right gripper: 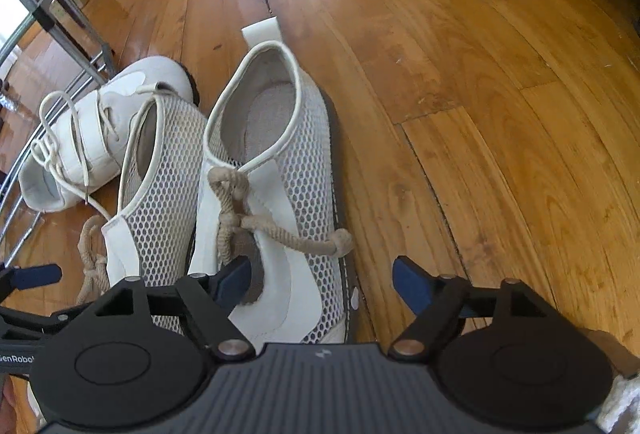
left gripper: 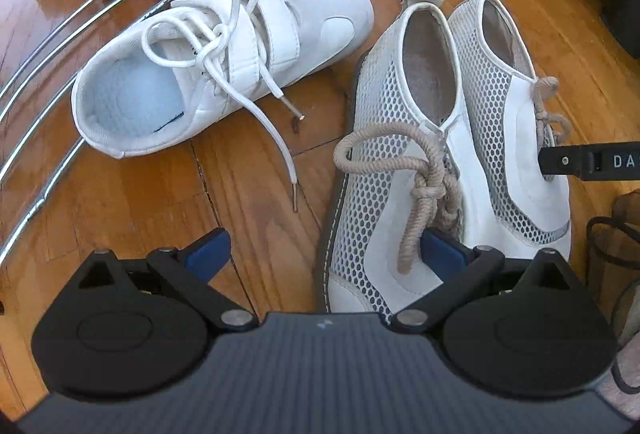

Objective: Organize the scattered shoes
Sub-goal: 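Position both open tools over the grey mesh sneakers' heels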

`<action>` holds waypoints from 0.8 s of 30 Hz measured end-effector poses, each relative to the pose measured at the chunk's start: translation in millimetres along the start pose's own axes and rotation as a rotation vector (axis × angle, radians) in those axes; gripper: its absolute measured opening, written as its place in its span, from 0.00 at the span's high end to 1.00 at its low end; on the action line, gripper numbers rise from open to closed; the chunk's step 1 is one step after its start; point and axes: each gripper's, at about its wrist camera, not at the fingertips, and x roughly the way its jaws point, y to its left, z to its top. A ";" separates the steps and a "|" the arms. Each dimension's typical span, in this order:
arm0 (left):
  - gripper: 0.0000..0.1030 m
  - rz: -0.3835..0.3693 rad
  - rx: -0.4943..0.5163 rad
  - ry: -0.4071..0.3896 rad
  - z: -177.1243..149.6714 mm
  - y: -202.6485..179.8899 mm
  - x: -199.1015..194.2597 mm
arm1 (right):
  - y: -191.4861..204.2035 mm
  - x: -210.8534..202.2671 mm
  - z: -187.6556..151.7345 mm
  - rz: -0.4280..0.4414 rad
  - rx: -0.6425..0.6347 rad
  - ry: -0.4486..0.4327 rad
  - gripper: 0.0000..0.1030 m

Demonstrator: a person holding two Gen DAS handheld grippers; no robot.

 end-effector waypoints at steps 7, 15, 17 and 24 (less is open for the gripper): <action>0.00 0.105 0.183 0.043 8.7 -27.8 11.6 | 1.7 4.5 1.7 -0.026 -0.001 0.027 0.16; 0.00 0.622 0.776 -0.044 -14.9 -130.4 13.1 | -6.9 1.4 0.3 -0.003 0.044 0.044 0.14; 0.00 0.747 0.949 -0.114 -37.9 -148.6 13.7 | -10.3 -4.0 -1.1 0.003 0.056 0.039 0.13; 0.00 0.865 1.090 -0.192 -77.4 -165.9 10.1 | -9.6 -8.4 -3.3 -0.002 0.059 0.046 0.12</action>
